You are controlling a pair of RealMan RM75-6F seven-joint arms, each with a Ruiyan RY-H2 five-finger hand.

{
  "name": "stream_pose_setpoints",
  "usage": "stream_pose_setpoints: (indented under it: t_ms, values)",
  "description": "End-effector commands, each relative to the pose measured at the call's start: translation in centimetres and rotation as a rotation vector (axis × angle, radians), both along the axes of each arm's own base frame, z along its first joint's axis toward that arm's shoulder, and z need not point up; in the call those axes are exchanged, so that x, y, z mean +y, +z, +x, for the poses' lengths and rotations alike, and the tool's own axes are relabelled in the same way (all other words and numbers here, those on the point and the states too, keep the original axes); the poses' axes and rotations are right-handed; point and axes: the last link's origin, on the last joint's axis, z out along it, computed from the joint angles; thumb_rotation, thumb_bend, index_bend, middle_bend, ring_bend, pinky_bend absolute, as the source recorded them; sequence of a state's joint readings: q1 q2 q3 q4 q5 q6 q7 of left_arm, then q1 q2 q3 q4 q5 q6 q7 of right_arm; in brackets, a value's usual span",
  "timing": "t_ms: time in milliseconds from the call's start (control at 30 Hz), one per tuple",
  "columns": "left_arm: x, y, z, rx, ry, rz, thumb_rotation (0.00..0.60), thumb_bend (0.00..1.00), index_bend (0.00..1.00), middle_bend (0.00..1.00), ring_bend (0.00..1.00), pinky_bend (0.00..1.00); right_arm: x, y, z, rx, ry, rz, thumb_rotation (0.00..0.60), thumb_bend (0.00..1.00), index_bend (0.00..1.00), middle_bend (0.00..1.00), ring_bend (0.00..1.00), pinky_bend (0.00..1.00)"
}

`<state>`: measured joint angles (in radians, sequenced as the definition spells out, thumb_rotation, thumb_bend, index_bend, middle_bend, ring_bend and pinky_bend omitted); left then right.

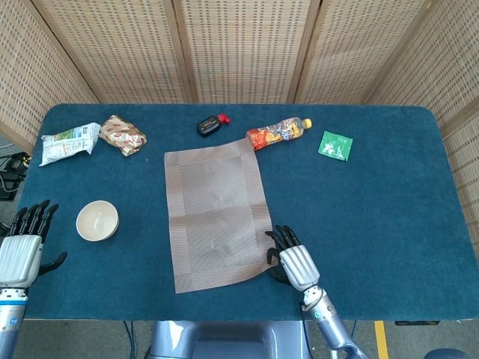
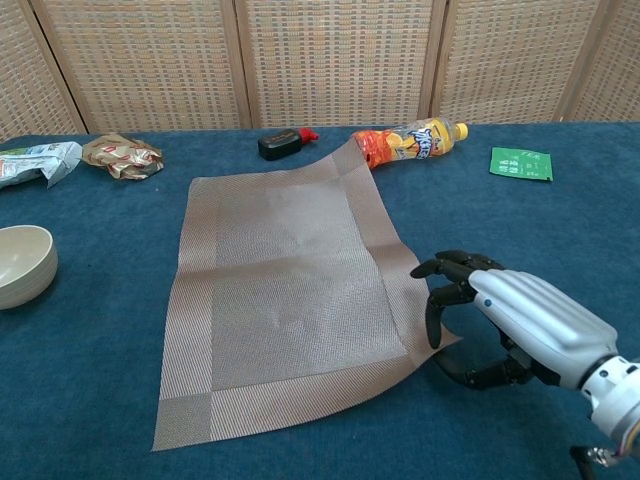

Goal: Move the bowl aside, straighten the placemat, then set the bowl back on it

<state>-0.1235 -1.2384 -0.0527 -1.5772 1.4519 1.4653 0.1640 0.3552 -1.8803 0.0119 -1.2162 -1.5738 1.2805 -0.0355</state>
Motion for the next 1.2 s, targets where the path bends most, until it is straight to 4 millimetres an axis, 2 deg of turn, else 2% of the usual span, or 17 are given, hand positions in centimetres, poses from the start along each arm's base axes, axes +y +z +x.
stream_pose_setpoints:
  t_ms: [33,267,500,667,1000,1200]
  values:
    - [0.0,0.0,0.0,0.000,-0.001,0.000,0.600,0.21,0.04,0.00,0.00,0.00,0.0,0.1,0.0,-0.001,-0.003,0.000,0.600,0.57,0.60,0.23,0.00,0.00]
    - [-0.1,0.0,0.1,0.002,-0.003,-0.001,0.600,0.21,0.04,0.00,0.00,0.00,0.1,0.5,-0.5,0.002,-0.004,-0.003,0.600,0.57,0.62,0.23,0.00,0.00]
    - [-0.1,0.0,0.1,0.002,-0.002,-0.003,0.600,0.21,0.04,0.00,0.00,0.00,0.3,1.9,-1.5,0.004,-0.008,-0.009,0.600,0.57,0.65,0.25,0.00,0.00]
    - [-0.1,-0.1,0.1,0.003,0.000,-0.004,0.600,0.21,0.04,0.00,0.00,0.00,0.8,3.6,-2.7,0.013,-0.007,-0.019,0.600,0.56,0.67,0.28,0.00,0.00]
    - [-0.2,-0.3,0.3,0.012,-0.002,-0.008,0.600,0.21,0.04,0.00,0.00,0.00,1.8,8.3,-5.1,0.040,-0.006,-0.044,0.600,0.56,0.69,0.29,0.00,0.00]
    - [-0.2,-0.2,0.4,0.010,-0.004,-0.004,0.600,0.21,0.04,0.00,0.00,0.00,2.1,10.8,-7.6,0.140,-0.013,-0.081,0.600,0.56,0.70,0.30,0.00,0.00]
